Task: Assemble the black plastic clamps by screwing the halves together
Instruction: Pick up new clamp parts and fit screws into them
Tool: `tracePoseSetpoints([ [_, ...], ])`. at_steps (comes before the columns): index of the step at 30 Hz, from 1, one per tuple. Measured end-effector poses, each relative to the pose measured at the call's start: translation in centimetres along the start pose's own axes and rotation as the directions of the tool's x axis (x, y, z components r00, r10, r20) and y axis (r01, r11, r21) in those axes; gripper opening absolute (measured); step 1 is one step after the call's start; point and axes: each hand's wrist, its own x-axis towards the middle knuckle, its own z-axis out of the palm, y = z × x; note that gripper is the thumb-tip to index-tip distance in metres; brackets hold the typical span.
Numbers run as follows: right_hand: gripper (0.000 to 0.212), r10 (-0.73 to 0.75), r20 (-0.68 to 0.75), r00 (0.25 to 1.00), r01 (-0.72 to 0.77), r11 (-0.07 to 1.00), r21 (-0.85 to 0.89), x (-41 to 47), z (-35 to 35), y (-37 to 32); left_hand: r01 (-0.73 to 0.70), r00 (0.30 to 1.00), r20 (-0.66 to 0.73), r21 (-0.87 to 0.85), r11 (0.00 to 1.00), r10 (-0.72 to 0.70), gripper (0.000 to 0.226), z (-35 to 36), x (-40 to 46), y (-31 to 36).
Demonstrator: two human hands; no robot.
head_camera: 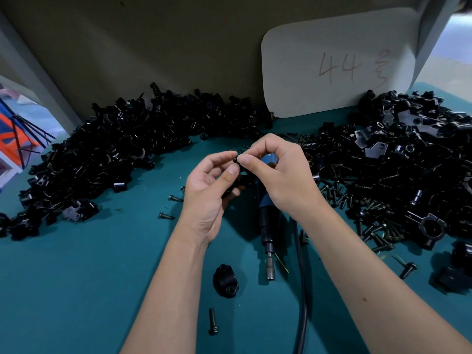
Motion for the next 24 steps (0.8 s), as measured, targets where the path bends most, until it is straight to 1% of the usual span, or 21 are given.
tracePoseSetpoints([
  [3, 0.011, -0.002, -0.030, 1.000, 0.001, 1.000, -0.024, 0.04, -0.06, 0.04, -0.010, 1.000, -0.011, 0.026, 1.000, 0.010, 0.025, 0.03, 0.02, -0.07],
  [6, 0.011, 0.004, -0.064, 0.998, -0.007, 0.999, -0.044, 0.07, 0.04, 0.28, -0.044, 0.998, -0.040, 0.047, 0.998, 0.045, 0.032, 0.24, 0.03, 0.17],
  [9, 0.009, 0.000, -0.066, 0.998, -0.001, 1.000, -0.016, 0.17, 0.01, 0.36, -0.046, 0.997, -0.057, 0.038, 0.998, 0.048, 0.033, 0.35, -0.01, 0.08],
  [11, 0.006, -0.019, -0.051, 0.999, 0.019, 1.000, 0.018, 0.26, -0.05, 0.29, -0.032, 0.998, -0.062, -0.001, 0.999, 0.032, 0.032, 0.49, -0.06, 0.01],
  [16, 0.014, -0.035, 0.029, 0.999, 0.033, 0.995, 0.089, 0.46, -0.37, 0.51, -0.033, 0.999, -0.023, -0.015, 0.999, 0.033, 0.016, 0.37, -0.07, 0.14],
  [20, 0.013, 0.007, 0.054, 0.999, -0.015, 0.991, 0.133, 0.52, -0.66, 0.83, -0.011, 1.000, 0.001, -0.037, 0.999, 0.011, 0.015, 0.38, -0.18, 0.15],
  [24, 0.008, 0.041, 0.051, 0.998, -0.049, 0.987, 0.153, 0.45, -0.39, 0.81, 0.000, 1.000, 0.025, -0.039, 0.999, 0.001, 0.022, 0.24, -0.15, 0.15],
])
